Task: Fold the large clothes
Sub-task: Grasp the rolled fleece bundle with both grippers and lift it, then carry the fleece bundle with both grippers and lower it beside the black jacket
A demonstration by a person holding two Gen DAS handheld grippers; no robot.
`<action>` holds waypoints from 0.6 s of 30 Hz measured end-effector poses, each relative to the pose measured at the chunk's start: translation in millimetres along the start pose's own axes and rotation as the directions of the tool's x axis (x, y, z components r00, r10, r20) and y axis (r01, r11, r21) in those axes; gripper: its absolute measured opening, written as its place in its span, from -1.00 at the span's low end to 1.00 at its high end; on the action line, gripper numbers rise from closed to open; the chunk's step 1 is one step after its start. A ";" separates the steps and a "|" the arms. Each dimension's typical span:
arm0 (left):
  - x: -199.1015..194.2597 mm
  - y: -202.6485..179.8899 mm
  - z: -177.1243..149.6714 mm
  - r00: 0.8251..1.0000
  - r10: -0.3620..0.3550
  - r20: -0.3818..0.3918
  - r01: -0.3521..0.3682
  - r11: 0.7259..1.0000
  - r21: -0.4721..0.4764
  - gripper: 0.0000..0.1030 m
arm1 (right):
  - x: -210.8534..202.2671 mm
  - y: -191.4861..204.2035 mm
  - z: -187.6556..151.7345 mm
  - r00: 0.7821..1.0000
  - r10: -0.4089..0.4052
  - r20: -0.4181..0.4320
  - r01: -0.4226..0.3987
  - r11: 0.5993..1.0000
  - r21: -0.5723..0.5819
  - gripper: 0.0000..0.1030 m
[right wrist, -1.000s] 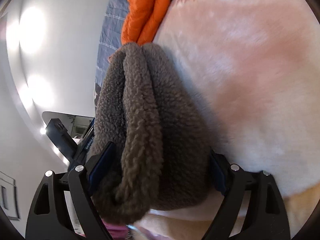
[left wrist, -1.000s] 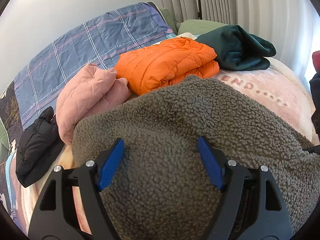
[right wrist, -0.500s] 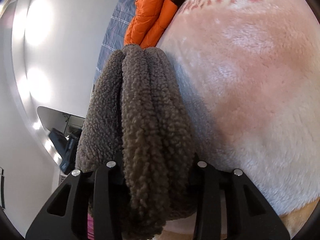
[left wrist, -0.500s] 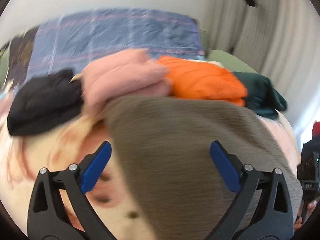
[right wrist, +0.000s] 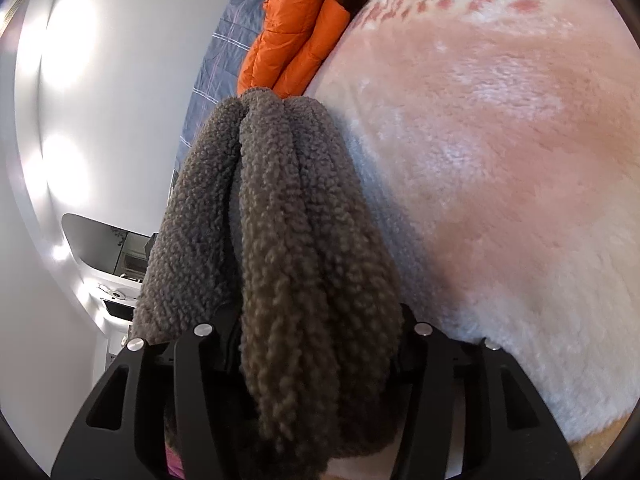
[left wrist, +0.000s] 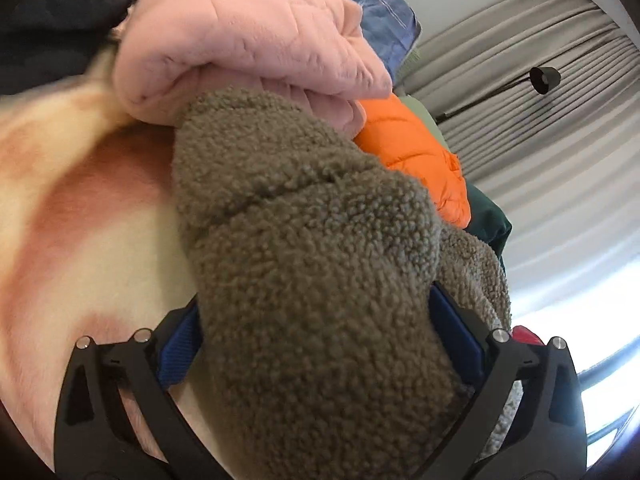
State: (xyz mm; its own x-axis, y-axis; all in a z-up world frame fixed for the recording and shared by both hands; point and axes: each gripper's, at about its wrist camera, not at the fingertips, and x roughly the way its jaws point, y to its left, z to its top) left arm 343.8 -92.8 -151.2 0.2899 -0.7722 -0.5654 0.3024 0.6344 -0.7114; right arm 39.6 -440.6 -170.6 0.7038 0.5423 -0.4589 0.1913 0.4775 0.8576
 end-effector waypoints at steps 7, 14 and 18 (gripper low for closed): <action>-37.0 -41.0 -12.9 0.992 0.029 0.123 -0.049 0.985 0.166 0.15 | -13.3 39.0 -9.8 0.999 0.008 0.042 -0.005 0.997 -0.078 -0.47; -140.9 -95.9 -52.7 0.955 -0.065 0.288 -0.018 0.961 0.274 0.11 | -48.6 110.1 -48.0 0.996 0.068 0.055 -0.050 0.961 -0.273 -0.47; -229.5 -86.5 -97.7 0.917 -0.026 0.398 -0.084 0.963 0.257 0.12 | -37.9 148.1 -73.4 0.994 0.103 -0.033 -0.108 0.923 -0.369 -0.48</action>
State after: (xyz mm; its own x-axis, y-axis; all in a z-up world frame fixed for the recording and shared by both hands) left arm 162.4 26.1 -0.7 0.6194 -0.7106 -0.3336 0.5000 0.6848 -0.5302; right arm -9.0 -339.8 -43.2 0.6967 0.6110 -0.3758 -0.1516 0.6375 0.7554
